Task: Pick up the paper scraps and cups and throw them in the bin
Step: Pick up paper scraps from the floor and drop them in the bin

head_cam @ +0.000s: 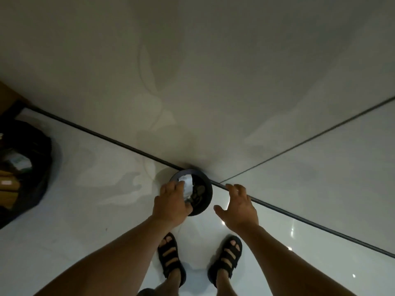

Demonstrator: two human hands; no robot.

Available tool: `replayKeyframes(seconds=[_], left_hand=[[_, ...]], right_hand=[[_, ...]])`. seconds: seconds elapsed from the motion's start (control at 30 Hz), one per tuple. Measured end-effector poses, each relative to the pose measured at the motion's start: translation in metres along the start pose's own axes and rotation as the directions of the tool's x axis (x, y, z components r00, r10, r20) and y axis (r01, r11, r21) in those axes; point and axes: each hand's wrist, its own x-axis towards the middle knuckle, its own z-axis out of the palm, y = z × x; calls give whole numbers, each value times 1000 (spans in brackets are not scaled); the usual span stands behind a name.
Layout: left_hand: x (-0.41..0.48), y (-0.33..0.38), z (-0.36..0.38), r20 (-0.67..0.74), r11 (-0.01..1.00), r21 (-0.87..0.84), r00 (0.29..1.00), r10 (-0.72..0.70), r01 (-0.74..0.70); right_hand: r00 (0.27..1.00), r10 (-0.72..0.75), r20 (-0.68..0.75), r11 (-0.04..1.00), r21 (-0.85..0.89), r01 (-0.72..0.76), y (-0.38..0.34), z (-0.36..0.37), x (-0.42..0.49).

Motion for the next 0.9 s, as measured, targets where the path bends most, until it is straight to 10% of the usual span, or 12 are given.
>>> replayKeyframes(seconds=[0.47,0.9], left_hand=[[-171,205,-44,212,869,283,910,357,-407],[-408,463,104,433,382,364,517,738,-849]], right_hand=[[931,309,-195,950,111,-292,137,-122,-274],[629,710,-317,704,323,-632,338,-129,-563]])
